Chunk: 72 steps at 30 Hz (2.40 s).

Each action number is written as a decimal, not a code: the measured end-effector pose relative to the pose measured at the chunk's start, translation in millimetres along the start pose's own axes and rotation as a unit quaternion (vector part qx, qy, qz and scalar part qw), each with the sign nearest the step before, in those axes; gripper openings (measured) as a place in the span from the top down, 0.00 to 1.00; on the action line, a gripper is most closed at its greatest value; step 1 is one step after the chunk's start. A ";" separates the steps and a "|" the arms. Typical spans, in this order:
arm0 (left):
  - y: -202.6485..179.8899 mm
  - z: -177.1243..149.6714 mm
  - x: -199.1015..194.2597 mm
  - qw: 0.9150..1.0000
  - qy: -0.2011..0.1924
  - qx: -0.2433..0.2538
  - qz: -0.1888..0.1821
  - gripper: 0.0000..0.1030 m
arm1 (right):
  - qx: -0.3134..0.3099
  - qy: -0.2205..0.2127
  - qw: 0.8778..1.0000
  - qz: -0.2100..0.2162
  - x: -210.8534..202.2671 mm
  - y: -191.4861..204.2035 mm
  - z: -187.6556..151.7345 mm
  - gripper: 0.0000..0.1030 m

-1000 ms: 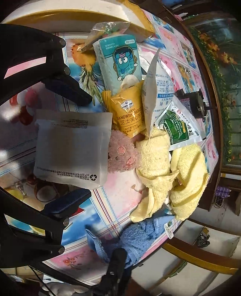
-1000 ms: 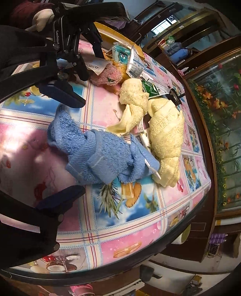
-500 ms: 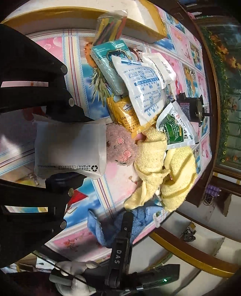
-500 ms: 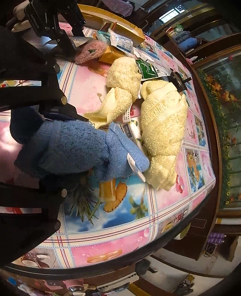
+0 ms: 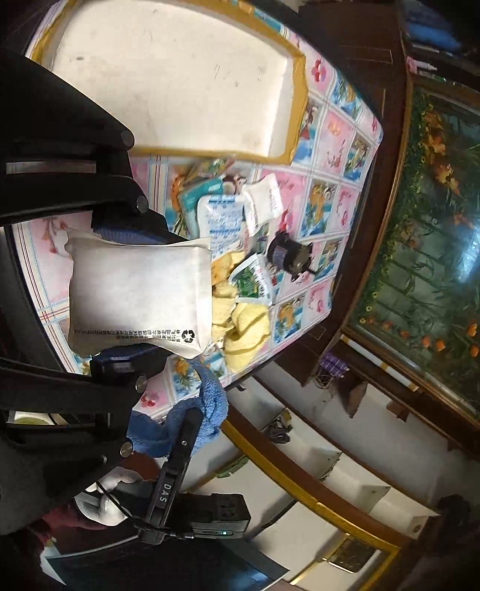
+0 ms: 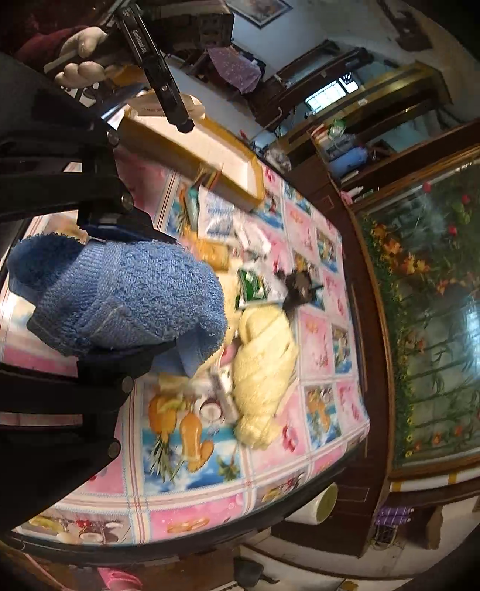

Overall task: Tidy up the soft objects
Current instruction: 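Carry the blue towel and white packet to the tray and release them, then lift both grippers away from the tray back toward the pile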

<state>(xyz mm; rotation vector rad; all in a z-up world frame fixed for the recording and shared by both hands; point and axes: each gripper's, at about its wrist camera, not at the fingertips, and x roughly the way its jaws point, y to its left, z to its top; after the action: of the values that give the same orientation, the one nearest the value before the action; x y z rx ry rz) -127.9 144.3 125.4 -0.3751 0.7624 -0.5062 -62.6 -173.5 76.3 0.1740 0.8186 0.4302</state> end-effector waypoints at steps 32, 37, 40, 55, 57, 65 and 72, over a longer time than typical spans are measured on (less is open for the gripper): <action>213.1 69.9 45.7 0.969 -0.010 -0.216 0.117 0.44 | -0.019 0.076 0.989 0.127 246.2 172.0 86.6 0.42; 209.3 66.4 27.0 0.965 -0.028 -0.234 0.111 0.43 | -0.021 0.096 0.985 0.141 251.7 169.8 83.7 0.40; 196.4 65.3 13.8 0.965 -0.035 -0.227 0.126 0.43 | -0.023 0.086 0.984 0.154 236.7 165.8 83.0 0.40; 146.3 80.4 -7.6 0.965 -0.061 -0.151 0.206 0.29 | -0.056 -0.023 0.993 0.105 80.2 120.8 56.5 0.40; 116.9 77.3 -29.7 0.971 -0.075 -0.129 0.189 0.29 | -0.070 -0.049 0.993 0.087 48.8 112.8 52.3 0.40; -13.9 46.5 -143.3 0.988 -0.128 -0.055 0.069 0.29 | -0.049 -0.152 0.985 0.070 -85.4 79.2 47.7 0.40; -116.7 59.5 -244.1 0.970 -0.202 0.074 0.110 0.29 | -0.036 -0.209 0.975 0.069 -190.8 68.8 69.9 0.38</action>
<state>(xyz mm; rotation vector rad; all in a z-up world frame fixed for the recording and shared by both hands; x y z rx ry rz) -268.9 193.8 358.7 -0.2397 0.3615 -0.2626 -147.0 -193.7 272.5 0.2443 0.3770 0.5305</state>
